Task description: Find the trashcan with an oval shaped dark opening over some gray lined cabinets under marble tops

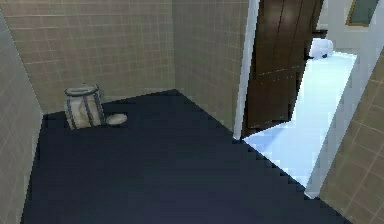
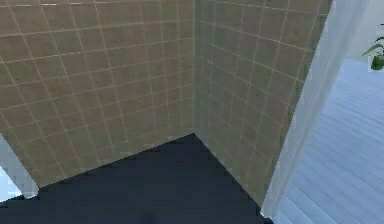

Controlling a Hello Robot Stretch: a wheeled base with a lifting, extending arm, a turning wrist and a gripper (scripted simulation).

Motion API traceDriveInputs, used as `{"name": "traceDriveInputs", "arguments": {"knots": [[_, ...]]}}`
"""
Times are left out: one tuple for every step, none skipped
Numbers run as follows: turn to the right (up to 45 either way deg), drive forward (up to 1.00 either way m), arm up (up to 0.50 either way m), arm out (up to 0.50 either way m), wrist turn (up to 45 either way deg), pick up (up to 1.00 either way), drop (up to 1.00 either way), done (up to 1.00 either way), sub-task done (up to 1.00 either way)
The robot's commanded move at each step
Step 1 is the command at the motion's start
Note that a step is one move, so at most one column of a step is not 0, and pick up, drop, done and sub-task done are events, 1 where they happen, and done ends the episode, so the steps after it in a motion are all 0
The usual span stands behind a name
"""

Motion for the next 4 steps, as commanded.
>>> {"name": "traceDriveInputs", "arguments": {"knots": [[0.0,0.3,0.0,0.0,0.0,0.0,0.0,0.0,0.0],[-45.0,0.0,0.0,0.0,0.0,0.0,0.0,0.0,0.0],[-36.0,0.0,0.0,0.0,0.0,0.0,0.0,0.0,0.0],[0.0,0.4,0.0,0.0,0.0,0.0,0.0,0.0,0.0]]}}
